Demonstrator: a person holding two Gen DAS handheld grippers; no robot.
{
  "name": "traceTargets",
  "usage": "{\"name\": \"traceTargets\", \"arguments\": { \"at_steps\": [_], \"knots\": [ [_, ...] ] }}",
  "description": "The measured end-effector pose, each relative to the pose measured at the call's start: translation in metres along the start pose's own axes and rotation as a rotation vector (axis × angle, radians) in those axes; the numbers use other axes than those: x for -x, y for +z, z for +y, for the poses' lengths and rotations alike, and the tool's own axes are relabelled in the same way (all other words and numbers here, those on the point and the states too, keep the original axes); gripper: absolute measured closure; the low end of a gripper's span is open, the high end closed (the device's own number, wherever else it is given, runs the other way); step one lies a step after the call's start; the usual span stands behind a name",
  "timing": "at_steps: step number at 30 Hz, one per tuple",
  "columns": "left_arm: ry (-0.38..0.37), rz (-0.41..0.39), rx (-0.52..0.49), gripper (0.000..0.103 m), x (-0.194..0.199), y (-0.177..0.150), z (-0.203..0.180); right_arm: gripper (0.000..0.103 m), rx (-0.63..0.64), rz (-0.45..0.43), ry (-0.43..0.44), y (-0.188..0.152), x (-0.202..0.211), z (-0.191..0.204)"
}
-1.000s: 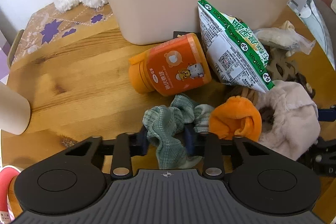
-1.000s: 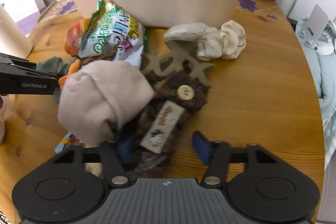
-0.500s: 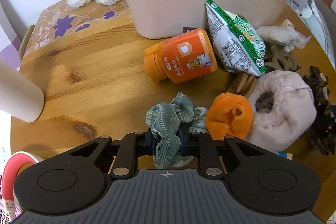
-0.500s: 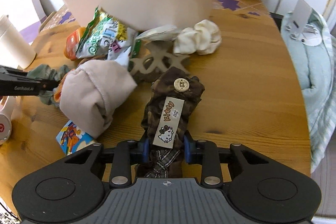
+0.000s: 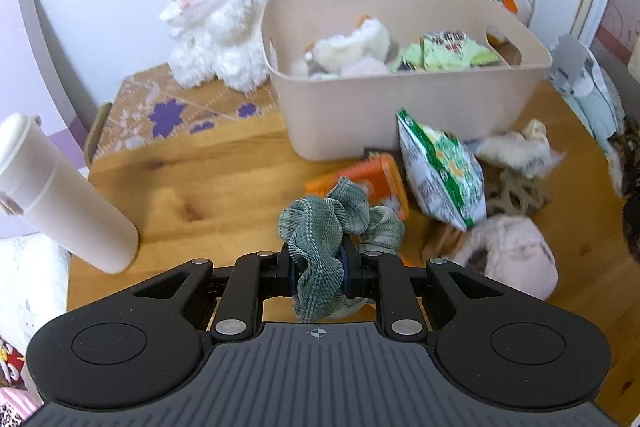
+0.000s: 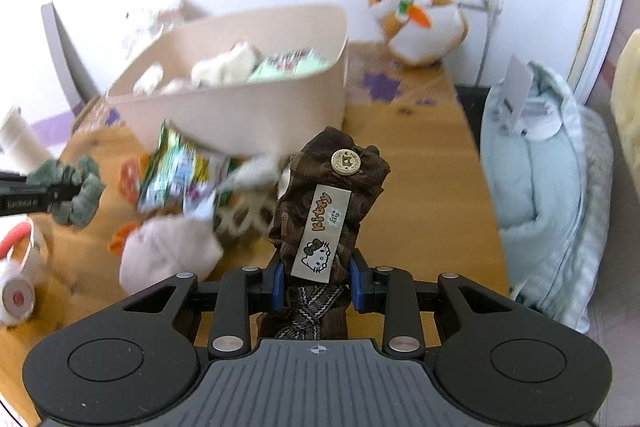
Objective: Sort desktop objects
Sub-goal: 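Carry scrunchie and brown cloth over basket and release them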
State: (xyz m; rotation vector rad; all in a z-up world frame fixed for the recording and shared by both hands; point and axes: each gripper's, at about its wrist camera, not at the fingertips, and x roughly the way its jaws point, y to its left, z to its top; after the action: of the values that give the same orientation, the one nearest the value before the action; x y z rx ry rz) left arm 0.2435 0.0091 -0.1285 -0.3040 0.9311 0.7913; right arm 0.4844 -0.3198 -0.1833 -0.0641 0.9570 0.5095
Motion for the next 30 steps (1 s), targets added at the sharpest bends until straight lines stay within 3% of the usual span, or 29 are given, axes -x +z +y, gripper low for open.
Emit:
{"name": "traceTargets", "arguments": {
  "at_steps": [15, 21, 30],
  "knots": [
    [0.063, -0.136, -0.017, 0.084, 0.013, 0.067, 0.001, 0.074, 0.092, -0.152, -0.029, 0.085, 0.008, -0.022],
    [0.082, -0.203, -0.041, 0.084, 0.008, 0.104, -0.016, 0.074, 0.153, -0.190, -0.016, 0.114, 0.001, -0.014],
    [0.098, -0.226, -0.027, 0.084, -0.016, 0.140, -0.041, 0.074, 0.230, -0.230, 0.035, 0.157, -0.026, 0.011]
  ]
}}
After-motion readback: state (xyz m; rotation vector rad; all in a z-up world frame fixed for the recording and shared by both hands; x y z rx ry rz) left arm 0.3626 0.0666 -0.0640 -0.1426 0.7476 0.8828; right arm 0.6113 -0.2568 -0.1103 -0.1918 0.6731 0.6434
